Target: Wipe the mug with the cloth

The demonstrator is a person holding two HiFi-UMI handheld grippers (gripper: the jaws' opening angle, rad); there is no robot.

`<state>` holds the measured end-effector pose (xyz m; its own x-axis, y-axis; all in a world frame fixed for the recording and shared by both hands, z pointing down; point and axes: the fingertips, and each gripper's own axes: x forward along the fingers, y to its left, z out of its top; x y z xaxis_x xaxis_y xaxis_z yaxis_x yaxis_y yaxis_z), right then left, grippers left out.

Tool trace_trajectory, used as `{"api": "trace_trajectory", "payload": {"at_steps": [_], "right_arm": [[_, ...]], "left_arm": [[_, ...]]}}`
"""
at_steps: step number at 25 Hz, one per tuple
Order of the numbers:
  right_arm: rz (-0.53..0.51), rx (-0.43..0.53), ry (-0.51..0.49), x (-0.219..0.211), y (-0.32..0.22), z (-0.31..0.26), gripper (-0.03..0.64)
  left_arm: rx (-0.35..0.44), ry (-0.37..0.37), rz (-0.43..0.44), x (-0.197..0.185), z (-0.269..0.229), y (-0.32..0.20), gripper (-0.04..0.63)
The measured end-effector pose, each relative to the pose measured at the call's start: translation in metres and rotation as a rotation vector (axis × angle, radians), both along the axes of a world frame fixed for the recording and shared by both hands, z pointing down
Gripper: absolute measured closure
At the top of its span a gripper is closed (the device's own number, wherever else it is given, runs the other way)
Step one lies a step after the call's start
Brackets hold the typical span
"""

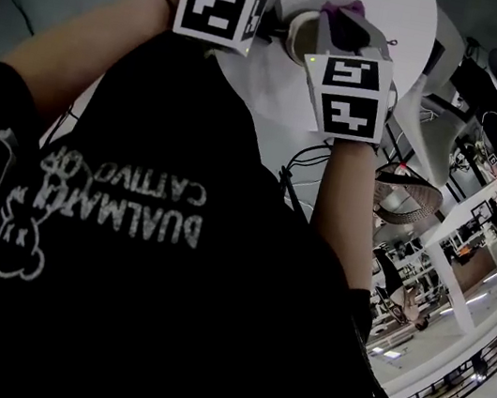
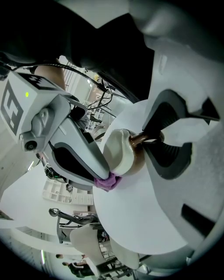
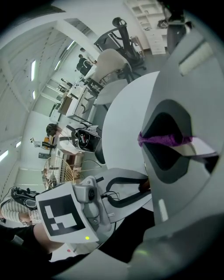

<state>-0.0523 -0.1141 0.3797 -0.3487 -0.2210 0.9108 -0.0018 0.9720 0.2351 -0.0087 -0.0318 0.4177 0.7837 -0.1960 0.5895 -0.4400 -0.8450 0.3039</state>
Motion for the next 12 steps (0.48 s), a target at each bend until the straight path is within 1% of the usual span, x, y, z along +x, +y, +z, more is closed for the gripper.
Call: {"api": "trace_trajectory", "payload": {"at_steps": [3,7,10,12], "right_arm": [[-0.067,-0.006,0.021,-0.004,0.012,0.000,0.595],[-0.175,-0.003,0.078,-0.010,0.027,0.000,0.595],[-0.280,-0.003,0.125,-0.009,0.038,0.003,0.595],[-0.345,-0.019,0.156,-0.008,0.044,0.007,0.594]], "left_arm": [[-0.008,0.011,-0.018,-0.002,0.000,0.002,0.518],[-0.022,0.041,-0.039,-0.005,-0.002,0.004,0.517],[-0.021,0.043,-0.036,-0.004,-0.001,0.001,0.517],[-0.017,0.046,-0.036,-0.001,0.001,-0.001,0.517]]}}
